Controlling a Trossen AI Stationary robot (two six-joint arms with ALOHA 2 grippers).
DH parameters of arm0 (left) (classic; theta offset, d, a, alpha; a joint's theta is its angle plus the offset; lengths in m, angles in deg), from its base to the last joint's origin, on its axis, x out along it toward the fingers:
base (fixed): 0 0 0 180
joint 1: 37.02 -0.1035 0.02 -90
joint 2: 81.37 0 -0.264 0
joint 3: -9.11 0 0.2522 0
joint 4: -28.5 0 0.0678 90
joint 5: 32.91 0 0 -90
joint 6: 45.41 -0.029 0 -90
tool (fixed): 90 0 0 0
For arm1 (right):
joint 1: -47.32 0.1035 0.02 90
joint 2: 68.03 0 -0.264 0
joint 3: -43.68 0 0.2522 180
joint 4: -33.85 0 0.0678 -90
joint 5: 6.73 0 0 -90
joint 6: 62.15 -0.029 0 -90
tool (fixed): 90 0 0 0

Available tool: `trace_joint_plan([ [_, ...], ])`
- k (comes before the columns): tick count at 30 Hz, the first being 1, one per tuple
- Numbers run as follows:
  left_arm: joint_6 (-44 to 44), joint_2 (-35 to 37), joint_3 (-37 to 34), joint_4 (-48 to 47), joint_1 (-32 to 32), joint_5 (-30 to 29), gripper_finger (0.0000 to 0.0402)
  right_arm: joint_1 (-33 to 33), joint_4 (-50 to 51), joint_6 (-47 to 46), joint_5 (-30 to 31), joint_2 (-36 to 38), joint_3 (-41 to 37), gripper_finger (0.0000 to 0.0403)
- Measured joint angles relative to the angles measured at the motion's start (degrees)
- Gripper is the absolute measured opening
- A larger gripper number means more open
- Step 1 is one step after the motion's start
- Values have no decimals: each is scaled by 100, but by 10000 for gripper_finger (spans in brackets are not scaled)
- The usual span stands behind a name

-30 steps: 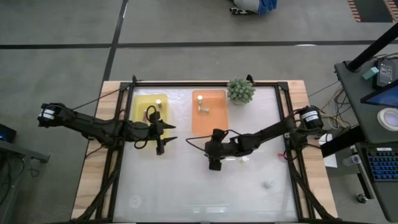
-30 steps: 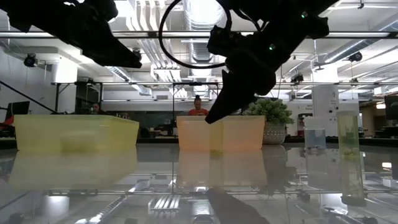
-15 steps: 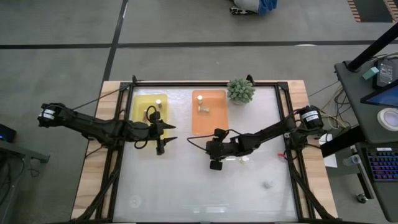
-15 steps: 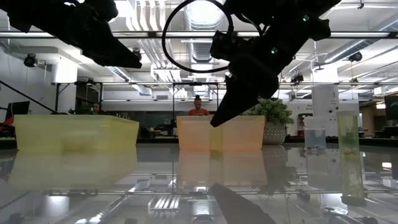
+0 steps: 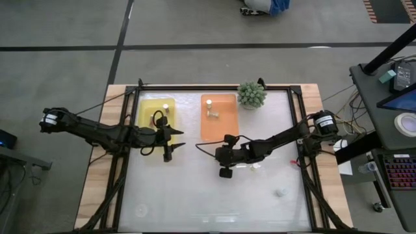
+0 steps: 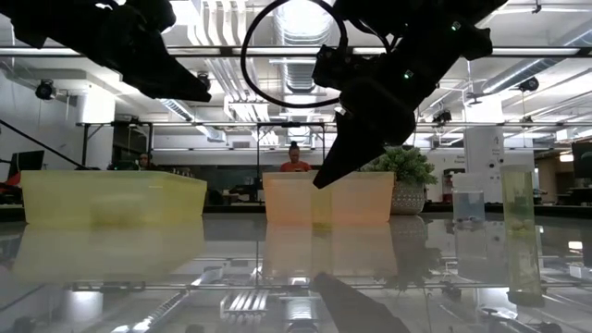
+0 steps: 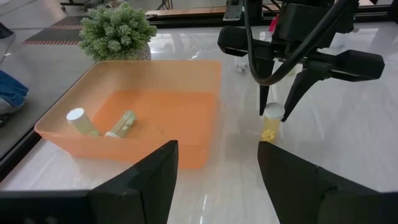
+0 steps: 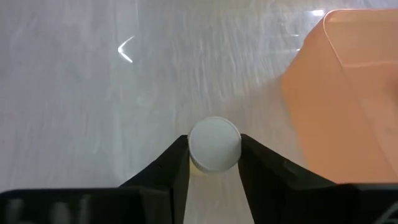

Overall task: Pick and place medicine bottles into bin by pill shape (circle, oval)
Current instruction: Put the left yellow tablet bottle into the orange bin

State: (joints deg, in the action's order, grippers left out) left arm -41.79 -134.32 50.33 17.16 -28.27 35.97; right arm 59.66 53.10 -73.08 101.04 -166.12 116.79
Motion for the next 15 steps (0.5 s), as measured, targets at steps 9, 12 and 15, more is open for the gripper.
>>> trace_joint_plan([
  [9,-101,119,0,10,0,-17,206,-123,407,-100,-18,409,519,115],
  [12,-118,171,0,12,-2,-17,206,-442,618,-26,13,578,755,114],
  [15,-185,195,0,37,-4,-20,206,-938,596,30,36,689,902,112],
])
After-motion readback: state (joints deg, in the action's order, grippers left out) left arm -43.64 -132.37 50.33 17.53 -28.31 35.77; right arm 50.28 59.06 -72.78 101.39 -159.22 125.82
